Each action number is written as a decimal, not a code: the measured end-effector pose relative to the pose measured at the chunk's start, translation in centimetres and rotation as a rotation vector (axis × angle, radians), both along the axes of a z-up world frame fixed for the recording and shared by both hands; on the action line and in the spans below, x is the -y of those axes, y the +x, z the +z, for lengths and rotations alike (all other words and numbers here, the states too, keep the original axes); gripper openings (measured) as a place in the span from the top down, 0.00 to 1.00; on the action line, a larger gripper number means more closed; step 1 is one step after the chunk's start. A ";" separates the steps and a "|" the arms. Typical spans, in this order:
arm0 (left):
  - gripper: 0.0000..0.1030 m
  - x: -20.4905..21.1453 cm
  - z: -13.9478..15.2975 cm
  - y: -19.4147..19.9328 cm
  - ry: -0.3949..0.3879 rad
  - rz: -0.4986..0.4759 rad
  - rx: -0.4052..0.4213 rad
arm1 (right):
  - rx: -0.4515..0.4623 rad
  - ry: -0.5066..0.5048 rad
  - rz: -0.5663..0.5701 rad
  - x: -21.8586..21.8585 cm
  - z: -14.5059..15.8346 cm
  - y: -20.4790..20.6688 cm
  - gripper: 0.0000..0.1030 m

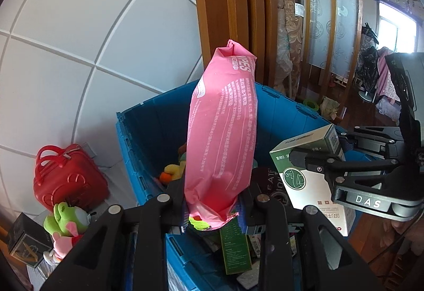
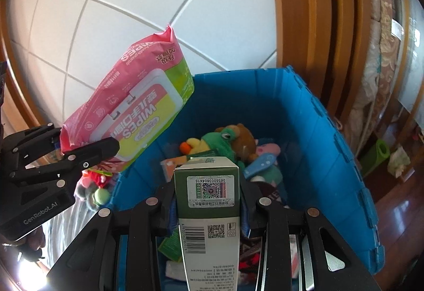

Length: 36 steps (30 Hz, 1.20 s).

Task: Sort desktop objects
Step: 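Carry the wipes pack and the white-green box over the blue crate, then open both tools to drop the wipes and box into the crate, then move both open tools back to the table, left tool toward the yellow plush duck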

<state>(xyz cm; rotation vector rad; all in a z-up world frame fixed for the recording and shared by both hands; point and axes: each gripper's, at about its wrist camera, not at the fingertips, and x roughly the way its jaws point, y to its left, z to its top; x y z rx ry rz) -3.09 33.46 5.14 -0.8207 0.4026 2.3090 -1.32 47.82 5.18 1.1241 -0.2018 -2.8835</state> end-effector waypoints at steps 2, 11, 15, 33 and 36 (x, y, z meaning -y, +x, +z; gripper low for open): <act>0.74 -0.9 -0.2 -0.3 -0.007 -0.014 0.011 | 0.012 -0.001 -0.020 -1.0 -0.5 -0.1 0.67; 0.74 -3.2 -0.8 -1.5 -0.016 -0.040 0.038 | 0.041 0.004 -0.073 -3.4 -1.6 -1.2 0.67; 0.72 -3.6 -0.9 -2.1 0.001 -0.041 0.056 | 0.045 0.012 -0.081 -3.9 -1.7 -1.8 0.66; 0.08 8.3 -2.9 -3.8 0.047 0.224 0.073 | -0.017 0.055 -0.083 0.4 -0.4 -2.8 0.00; 0.08 11.4 -3.4 -3.7 0.054 0.251 0.084 | -0.031 0.063 -0.029 3.8 0.1 -2.7 0.00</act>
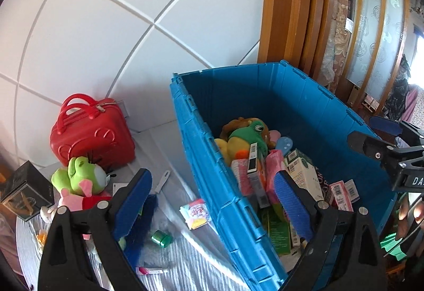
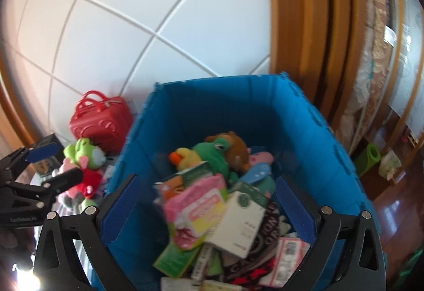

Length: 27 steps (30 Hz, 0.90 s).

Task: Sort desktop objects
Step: 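Move both open tools back to the table, left tool toward the yellow plush duck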

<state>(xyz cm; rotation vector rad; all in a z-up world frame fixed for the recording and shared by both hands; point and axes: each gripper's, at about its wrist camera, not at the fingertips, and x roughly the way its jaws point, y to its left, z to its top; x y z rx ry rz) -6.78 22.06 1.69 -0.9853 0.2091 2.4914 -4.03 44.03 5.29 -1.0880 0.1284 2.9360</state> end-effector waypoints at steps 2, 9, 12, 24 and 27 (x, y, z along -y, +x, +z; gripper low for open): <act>0.08 2.5 -0.4 0.1 0.005 0.015 0.006 | -0.009 0.010 0.026 2.4 0.4 0.1 0.00; 0.08 12.4 -2.6 0.7 0.007 0.067 0.037 | 0.008 0.034 0.092 12.0 0.1 0.1 0.00; 0.08 17.5 -4.0 0.4 0.008 0.099 0.066 | 0.026 0.042 0.113 16.5 -0.5 0.2 0.00; 0.08 36.6 -10.6 -0.5 -0.048 0.262 0.143 | 0.151 0.052 0.206 33.9 -7.9 -1.9 0.00; 0.08 40.4 -12.7 -0.7 -0.058 0.303 0.176 | 0.189 0.055 0.225 36.8 -10.3 -2.7 0.00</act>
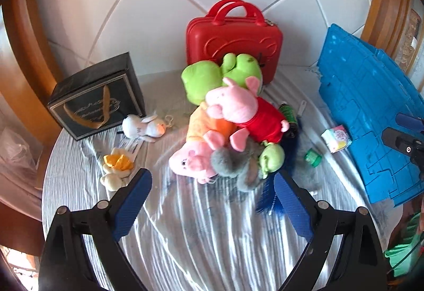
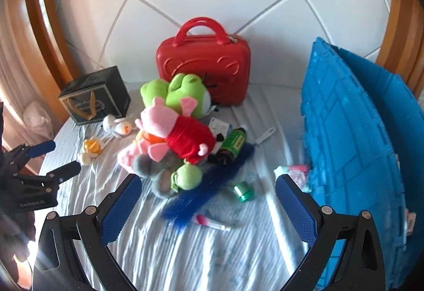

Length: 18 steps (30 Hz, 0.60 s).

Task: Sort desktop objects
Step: 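Move both open tools back to the table, left tool toward the yellow plush duck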

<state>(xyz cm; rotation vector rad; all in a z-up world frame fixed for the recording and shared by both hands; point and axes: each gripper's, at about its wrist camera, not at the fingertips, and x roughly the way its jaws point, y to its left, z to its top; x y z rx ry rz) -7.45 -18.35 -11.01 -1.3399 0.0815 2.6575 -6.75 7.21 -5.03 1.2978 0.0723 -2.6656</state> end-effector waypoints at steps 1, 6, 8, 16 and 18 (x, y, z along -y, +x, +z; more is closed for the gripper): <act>0.08 1.1 -0.6 0.0 -0.002 0.010 0.008 | 0.016 0.004 0.004 0.9 -0.9 -0.3 0.00; 0.08 4.9 -3.4 -0.4 -0.009 0.034 0.043 | 0.074 0.012 0.006 3.6 -4.8 -1.3 0.00; 0.08 5.7 -4.4 -0.7 -0.013 0.036 0.056 | 0.091 0.021 -0.003 4.2 -6.3 -1.8 0.00; 0.08 8.9 -7.9 -2.2 -0.042 0.065 0.057 | 0.205 0.056 -0.082 4.6 -13.9 -3.7 0.00; 0.08 10.2 -9.1 -2.7 -0.052 0.081 0.064 | 0.227 0.062 -0.095 4.6 -15.5 -4.1 0.00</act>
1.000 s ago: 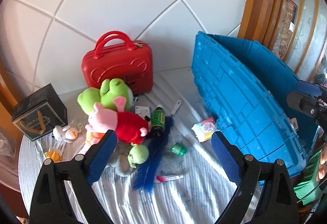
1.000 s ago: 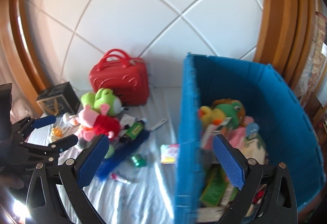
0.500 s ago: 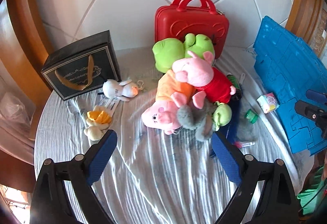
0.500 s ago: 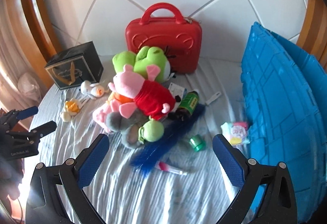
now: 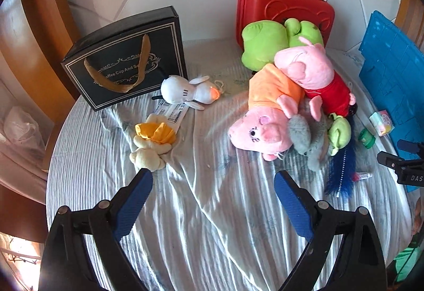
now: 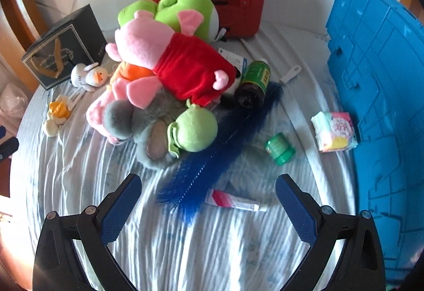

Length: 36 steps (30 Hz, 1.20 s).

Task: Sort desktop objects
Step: 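Move both open tools back to the table, left tool toward the yellow plush duck, then grasp the yellow-hatted plush duck with left tool while right tool grasps green plush alien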

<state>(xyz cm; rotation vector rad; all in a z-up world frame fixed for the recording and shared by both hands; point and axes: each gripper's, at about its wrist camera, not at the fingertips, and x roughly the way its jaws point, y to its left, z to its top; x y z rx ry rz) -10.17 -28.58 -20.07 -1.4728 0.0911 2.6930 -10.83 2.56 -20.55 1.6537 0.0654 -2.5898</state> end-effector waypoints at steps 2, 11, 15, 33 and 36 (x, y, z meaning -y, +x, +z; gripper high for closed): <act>0.08 1.4 -1.1 -0.6 -0.013 0.019 -0.001 | 0.026 0.016 -0.012 0.0 -1.6 -0.3 0.00; 0.08 5.8 -6.2 -5.0 -0.010 0.072 0.009 | 0.001 0.021 -0.047 0.4 -3.9 -1.0 0.00; 0.08 6.5 -8.3 -6.9 -0.009 0.077 0.009 | -0.031 0.014 -0.029 1.2 -3.8 -2.8 0.00; 0.54 8.7 -13.7 -11.2 -0.045 0.051 0.077 | -0.015 -0.053 -0.017 3.2 -7.9 -8.2 0.21; 0.62 8.8 -13.4 -10.9 -0.028 0.040 0.066 | -0.021 -0.074 -0.029 2.9 -8.1 -8.3 0.29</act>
